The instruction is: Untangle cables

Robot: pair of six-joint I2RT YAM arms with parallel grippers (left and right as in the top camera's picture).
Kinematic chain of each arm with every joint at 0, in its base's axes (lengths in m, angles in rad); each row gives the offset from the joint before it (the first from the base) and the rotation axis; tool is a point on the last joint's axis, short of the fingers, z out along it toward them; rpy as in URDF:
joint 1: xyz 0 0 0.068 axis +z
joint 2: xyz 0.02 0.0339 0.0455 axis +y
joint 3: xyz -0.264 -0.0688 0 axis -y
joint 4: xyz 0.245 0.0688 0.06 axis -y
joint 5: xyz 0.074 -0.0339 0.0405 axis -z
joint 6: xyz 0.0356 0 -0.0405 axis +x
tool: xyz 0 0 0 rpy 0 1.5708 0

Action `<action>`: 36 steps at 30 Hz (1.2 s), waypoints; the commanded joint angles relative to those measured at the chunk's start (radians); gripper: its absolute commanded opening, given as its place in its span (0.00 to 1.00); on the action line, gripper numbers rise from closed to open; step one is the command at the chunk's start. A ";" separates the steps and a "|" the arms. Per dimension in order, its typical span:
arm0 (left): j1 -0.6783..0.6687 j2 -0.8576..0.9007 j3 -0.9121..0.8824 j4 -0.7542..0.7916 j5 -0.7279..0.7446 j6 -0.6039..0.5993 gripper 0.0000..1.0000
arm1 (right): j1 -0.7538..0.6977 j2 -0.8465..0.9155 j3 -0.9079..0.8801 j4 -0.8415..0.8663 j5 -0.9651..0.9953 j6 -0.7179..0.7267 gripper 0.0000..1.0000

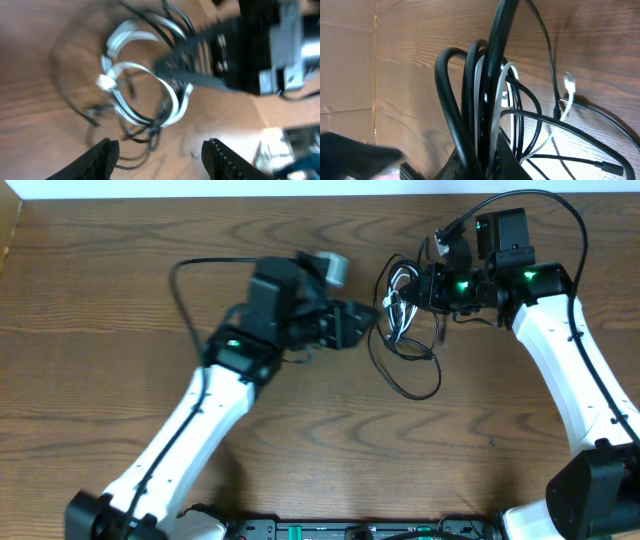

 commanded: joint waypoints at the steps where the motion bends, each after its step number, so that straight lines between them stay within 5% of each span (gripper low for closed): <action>1: -0.069 0.079 0.001 0.050 0.027 0.029 0.56 | 0.000 -0.031 0.015 0.003 -0.058 -0.001 0.01; 18: -0.092 0.204 0.001 0.268 0.020 0.028 0.47 | -0.077 -0.031 0.015 -0.005 -0.308 -0.068 0.01; 29: -0.094 0.204 0.001 0.299 0.019 0.027 0.13 | -0.077 -0.031 0.015 0.003 -0.399 -0.068 0.01; 36: -0.095 0.204 0.001 0.366 0.019 -0.011 0.08 | -0.076 -0.031 0.015 0.003 -0.401 -0.069 0.17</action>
